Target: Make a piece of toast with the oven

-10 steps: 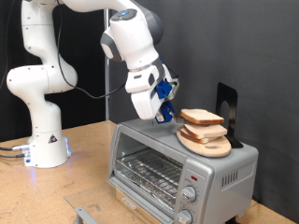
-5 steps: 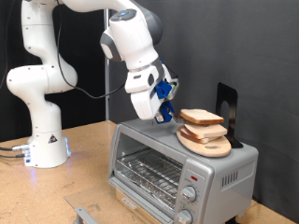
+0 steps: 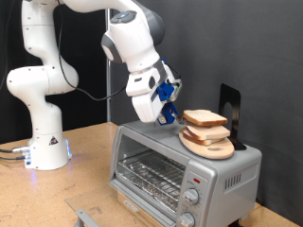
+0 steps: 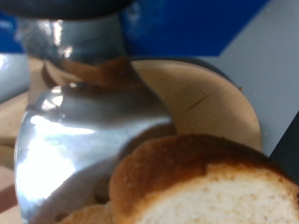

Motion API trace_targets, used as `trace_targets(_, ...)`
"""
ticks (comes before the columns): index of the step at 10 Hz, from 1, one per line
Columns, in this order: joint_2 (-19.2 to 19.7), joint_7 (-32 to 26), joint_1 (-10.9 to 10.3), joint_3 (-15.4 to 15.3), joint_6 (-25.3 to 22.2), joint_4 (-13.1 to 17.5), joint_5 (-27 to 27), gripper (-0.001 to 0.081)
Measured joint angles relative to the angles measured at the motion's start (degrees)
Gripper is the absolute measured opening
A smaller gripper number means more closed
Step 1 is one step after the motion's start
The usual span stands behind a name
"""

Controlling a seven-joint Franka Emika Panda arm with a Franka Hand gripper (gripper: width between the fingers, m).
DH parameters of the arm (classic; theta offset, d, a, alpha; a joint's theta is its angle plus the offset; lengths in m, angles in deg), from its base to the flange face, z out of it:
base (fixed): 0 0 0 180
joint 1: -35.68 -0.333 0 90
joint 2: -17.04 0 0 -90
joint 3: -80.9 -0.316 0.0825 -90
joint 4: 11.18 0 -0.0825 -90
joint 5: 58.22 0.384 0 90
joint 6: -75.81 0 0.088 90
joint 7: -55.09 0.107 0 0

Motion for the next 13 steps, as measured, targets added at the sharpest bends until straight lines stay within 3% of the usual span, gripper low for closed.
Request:
trace_targets(6,-0.3,-2.9,0.0,1.0,-0.9,0.0,4.5,0.0395)
trace_targets(13,-5.5,-6.3,0.1,4.3,-7.2,-0.8,6.4,0.0395)
